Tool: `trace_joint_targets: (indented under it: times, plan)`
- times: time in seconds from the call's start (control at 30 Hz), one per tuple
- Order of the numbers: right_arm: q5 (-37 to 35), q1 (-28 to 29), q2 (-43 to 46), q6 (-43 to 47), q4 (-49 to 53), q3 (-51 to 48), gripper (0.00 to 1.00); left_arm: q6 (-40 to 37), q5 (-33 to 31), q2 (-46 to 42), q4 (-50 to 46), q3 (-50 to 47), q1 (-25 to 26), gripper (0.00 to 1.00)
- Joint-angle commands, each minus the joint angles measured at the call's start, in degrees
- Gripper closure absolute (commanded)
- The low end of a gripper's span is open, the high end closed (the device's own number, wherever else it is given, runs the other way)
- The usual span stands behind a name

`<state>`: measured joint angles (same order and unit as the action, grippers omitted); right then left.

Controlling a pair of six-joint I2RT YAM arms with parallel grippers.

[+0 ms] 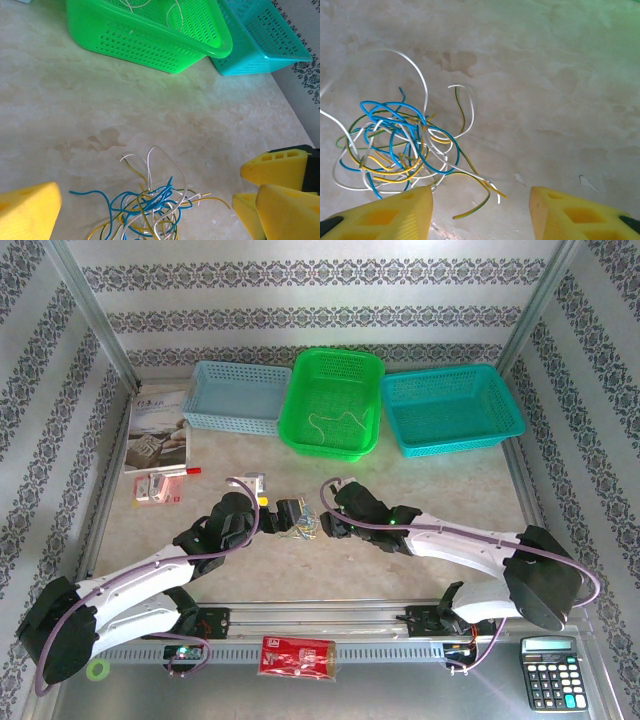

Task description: Untangle the cables

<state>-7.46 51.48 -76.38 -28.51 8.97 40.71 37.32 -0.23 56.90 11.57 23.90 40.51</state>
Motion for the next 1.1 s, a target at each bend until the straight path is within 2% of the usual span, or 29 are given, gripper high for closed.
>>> trace_joint_targets:
  times: [0.0,0.2,0.4,0.53,0.63,0.77,1.07]
  plan:
    - [-0.01,-0.29,-1.93,-0.67,-0.56,-0.68,0.47,-1.3,-0.38,-0.32,1.95,1.06,0.45,0.0]
    - [1.05,-0.24,-5.76,-0.12,-1.13,0.67,0.47,-1.03,-0.21,-0.2,2.23,1.04,0.45,0.0]
    - [0.11,-0.37,-6.33,0.28,-1.0,0.78,0.6,-0.84,-0.12,-0.04,2.55,0.85,0.47,0.0]
    - [0.06,-0.51,-4.84,0.03,-0.63,0.43,0.61,-0.88,0.01,0.47,2.83,0.8,0.48,0.0]
    - [0.08,-0.68,-3.81,-0.05,-0.53,0.2,0.72,-0.81,0.13,0.75,3.07,0.81,0.47,0.0]
    - [0.06,-0.86,-2.53,-0.05,0.04,0.02,0.99,-0.85,0.23,0.85,3.37,0.66,0.45,0.0]
    - [3.05,-1.99,5.69,-1.04,1.49,2.03,1.0,-6.67,3.55,-0.33,2.93,1.81,0.49,0.0]
